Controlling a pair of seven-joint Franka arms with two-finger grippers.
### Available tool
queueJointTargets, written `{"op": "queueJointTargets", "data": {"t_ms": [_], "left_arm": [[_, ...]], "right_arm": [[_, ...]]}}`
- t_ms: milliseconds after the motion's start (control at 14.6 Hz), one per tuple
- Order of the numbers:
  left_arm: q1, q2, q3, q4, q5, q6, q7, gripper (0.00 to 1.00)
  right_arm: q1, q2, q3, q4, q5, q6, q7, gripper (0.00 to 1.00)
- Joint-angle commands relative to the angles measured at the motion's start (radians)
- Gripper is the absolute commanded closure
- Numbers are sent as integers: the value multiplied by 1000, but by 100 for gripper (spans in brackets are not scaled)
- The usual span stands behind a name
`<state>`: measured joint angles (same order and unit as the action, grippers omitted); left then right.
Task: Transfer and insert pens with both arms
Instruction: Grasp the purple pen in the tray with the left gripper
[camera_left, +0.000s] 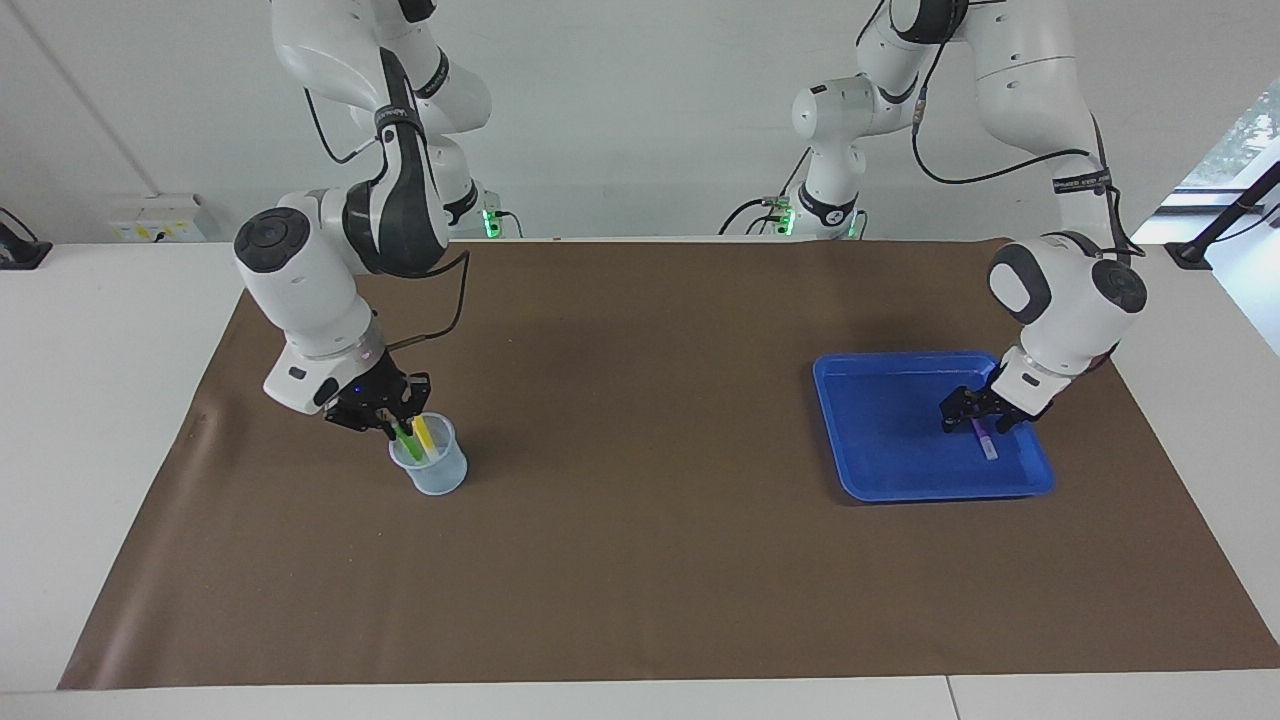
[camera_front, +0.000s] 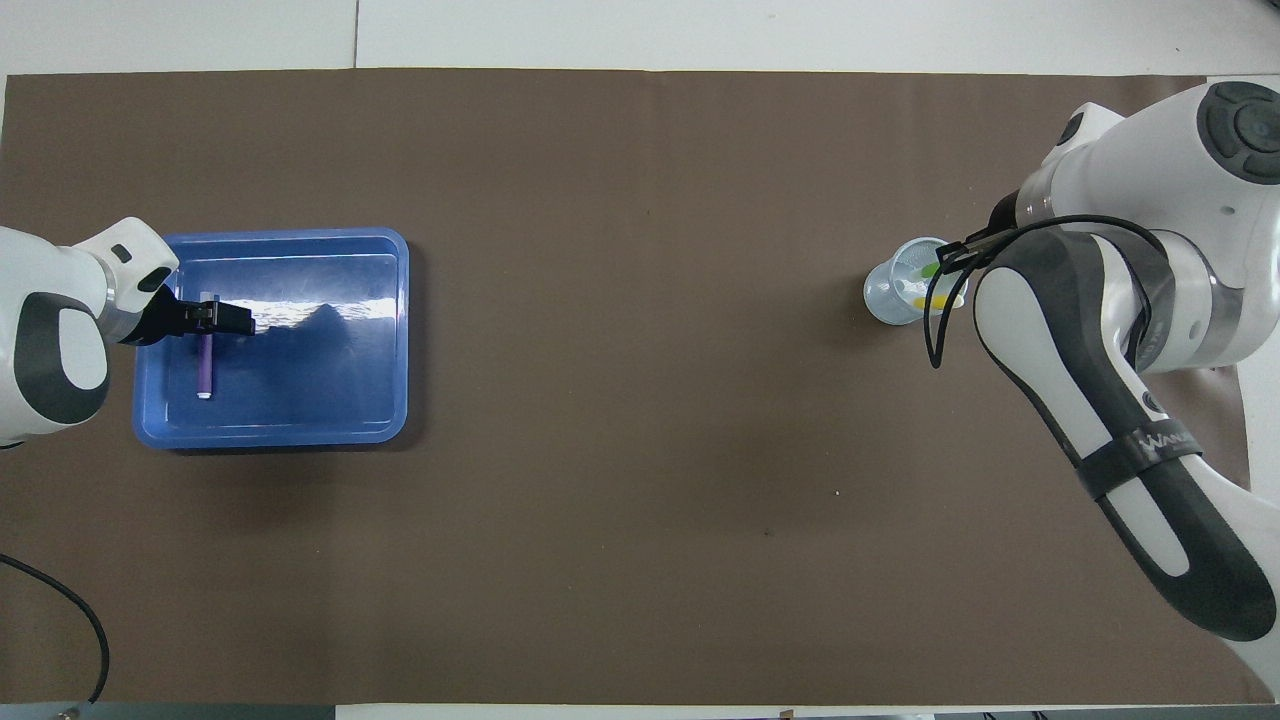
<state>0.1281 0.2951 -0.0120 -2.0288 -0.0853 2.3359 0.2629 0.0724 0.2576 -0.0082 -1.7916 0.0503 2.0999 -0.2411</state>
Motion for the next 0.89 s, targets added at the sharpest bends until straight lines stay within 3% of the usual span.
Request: {"op": "queueJointTargets", "data": {"t_ms": [0, 68, 137, 205, 274, 342, 547, 616, 684, 752, 821], "left_arm": [[7, 3, 6, -7, 53, 2, -1, 3], [7, 3, 6, -7, 53, 2, -1, 7], [7, 3, 6, -7, 53, 2, -2, 19], [7, 4, 6, -8, 53, 2, -4, 40], [7, 4, 6, -11, 53, 2, -4, 74], [7, 4, 6, -11, 53, 5, -4, 99], [7, 4, 6, -8, 53, 7, -2, 100], [7, 6, 6, -4, 53, 5, -4, 100], [4, 4, 4, -2, 53, 2, -10, 100], [-1, 0, 4, 2, 53, -9, -31, 100], [-7, -7, 3, 9, 53, -24, -65, 100]], "right_arm": [[-11, 3, 10, -18, -15, 26, -26, 100], [-11, 2, 10, -28, -15, 29, -27, 100], [-13, 5, 10, -31, -13, 29, -29, 100], [-14, 11, 10, -31, -13, 29, -29, 100], [-14, 20, 10, -31, -13, 32, -29, 100], [-13, 23, 10, -32, -13, 43, -29, 100], [-10, 23, 10, -32, -13, 43, -27, 100], [-10, 23, 10, -32, -13, 43, -27, 96], [-10, 23, 10, -32, -13, 43, -27, 81], [-6, 23, 10, -32, -13, 43, -27, 59], [-3, 23, 10, -29, -13, 43, -27, 47]]}}
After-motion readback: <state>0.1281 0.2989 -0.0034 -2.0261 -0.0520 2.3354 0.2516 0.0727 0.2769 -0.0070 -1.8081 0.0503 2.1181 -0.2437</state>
